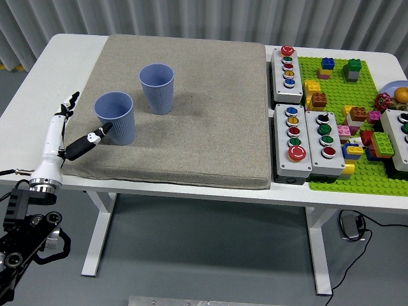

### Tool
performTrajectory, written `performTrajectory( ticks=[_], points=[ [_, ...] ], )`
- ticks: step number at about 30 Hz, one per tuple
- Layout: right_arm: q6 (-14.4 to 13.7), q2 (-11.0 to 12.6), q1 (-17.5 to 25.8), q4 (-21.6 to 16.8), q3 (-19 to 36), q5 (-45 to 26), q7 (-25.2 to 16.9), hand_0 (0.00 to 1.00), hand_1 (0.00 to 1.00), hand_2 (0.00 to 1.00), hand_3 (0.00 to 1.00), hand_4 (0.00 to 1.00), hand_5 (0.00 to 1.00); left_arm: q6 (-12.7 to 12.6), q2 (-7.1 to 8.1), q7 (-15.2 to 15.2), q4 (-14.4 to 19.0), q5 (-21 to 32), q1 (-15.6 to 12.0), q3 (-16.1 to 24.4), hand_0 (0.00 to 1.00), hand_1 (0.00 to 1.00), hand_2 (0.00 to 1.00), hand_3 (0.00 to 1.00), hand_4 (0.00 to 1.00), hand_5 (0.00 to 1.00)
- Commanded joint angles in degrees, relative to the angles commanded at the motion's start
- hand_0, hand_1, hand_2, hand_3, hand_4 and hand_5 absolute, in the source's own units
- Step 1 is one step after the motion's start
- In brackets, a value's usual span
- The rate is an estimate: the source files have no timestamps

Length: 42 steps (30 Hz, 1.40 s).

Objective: Pick cup pour cup place

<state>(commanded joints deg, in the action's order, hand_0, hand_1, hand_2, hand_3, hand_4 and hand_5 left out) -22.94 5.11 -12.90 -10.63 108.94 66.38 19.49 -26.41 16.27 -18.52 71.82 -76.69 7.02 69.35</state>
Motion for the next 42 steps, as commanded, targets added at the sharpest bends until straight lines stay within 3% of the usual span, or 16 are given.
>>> performTrajectory(
  ticks=[5,10,11,12,14,17,18,20,27,35,39,42],
  points=[
    [-0.01,0.08,-0.15,0.03,-0.17,-0.39,-0.15,0.669,0.548,0.493,0.537,0.002,0.261,-0.83,0.58,-0.5,3.45,0.68,0.32,2.85,0.883,0.934,0.998,0.92,0.998,0.539],
    [-0.22,0.05,-0.28,-0.03,-0.32,-0.56,-0.17,0.669,0.548,0.493,0.537,0.002,0.261,-1.07,0.33,-1.48,3.03,8.09,3.26,2.71,0.883,0.934,0.998,0.92,0.998,0.539],
    [-0.27,0.02,-0.29,-0.05,-0.36,-0.6,-0.17,0.669,0.548,0.493,0.537,0.002,0.259,-0.33,0.15,-2.5,2.15,10.33,4.09,2.28,0.834,0.867,0.903,0.851,0.903,0.756],
    [-0.37,-0.01,-0.32,-0.07,-0.42,-0.65,-0.16,0.669,0.548,0.493,0.537,0.002,0.259,1.69,-0.28,-3.84,0.84,15.54,5.28,1.66,0.834,0.867,0.903,0.851,0.903,0.756],
    [-0.4,-0.02,-0.33,-0.07,-0.44,-0.67,-0.16,0.669,0.548,0.493,0.537,0.002,0.259,3.85,-0.44,-4.24,0.39,17.78,5.66,1.48,0.834,0.867,0.903,0.851,0.903,0.756],
    [-0.54,-0.05,-0.35,-0.06,-0.63,-0.99,-0.22,0.669,0.548,0.493,0.537,0.002,0.259,10.17,-0.78,-5.1,-0.5,24.85,6.62,1.31,0.834,0.867,0.903,0.851,0.903,0.756],
    [-0.57,-0.05,-0.35,-0.06,-0.66,-1.07,-0.23,0.668,0.548,0.493,0.537,0.002,0.258,11.88,-0.81,-5.2,-0.57,27.09,6.74,1.34,0.834,0.863,0.903,0.85,0.905,0.9],
    [-0.61,-0.06,-0.32,-0.06,-0.64,-1.03,-0.22,0.668,0.548,0.493,0.537,0.002,0.258,14.34,-0.86,-5.4,-0.56,32.3,7.02,1.63,0.834,0.863,0.903,0.85,0.905,0.9],
    [-0.73,-0.04,-0.17,-0.07,-1.01,-1.24,-0.33,0.669,0.547,0.493,0.537,0.002,0.257,12.49,-1.31,-5.01,-0.24,46.96,7.28,3.42,0.837,0.862,0.904,0.858,0.914,0.925],
    [-0.83,-0.11,0.21,-0.14,-1.06,-0.92,-0.21,0.669,0.548,0.493,0.537,0.002,0.257,10.31,-2.72,-4.38,0.85,41.75,5.9,4.32,0.838,0.862,0.904,0.858,0.912,0.915],
    [-0.84,-0.15,0.43,-0.14,-0.92,-0.68,-0.23,0.669,0.548,0.493,0.537,0.002,0.257,6.63,-4.59,-5.88,3.91,38.91,3.96,5.75,0.838,0.863,0.905,0.859,0.914,0.906],
    [-0.77,-0.15,0.51,-0.14,-0.68,-0.19,-0.21,0.669,0.548,0.493,0.537,0.002,0.256,0.06,-6.19,-11.52,7.4,42.5,2.75,4.46,0.838,0.867,0.904,0.853,0.917,0.901]
  ],
)
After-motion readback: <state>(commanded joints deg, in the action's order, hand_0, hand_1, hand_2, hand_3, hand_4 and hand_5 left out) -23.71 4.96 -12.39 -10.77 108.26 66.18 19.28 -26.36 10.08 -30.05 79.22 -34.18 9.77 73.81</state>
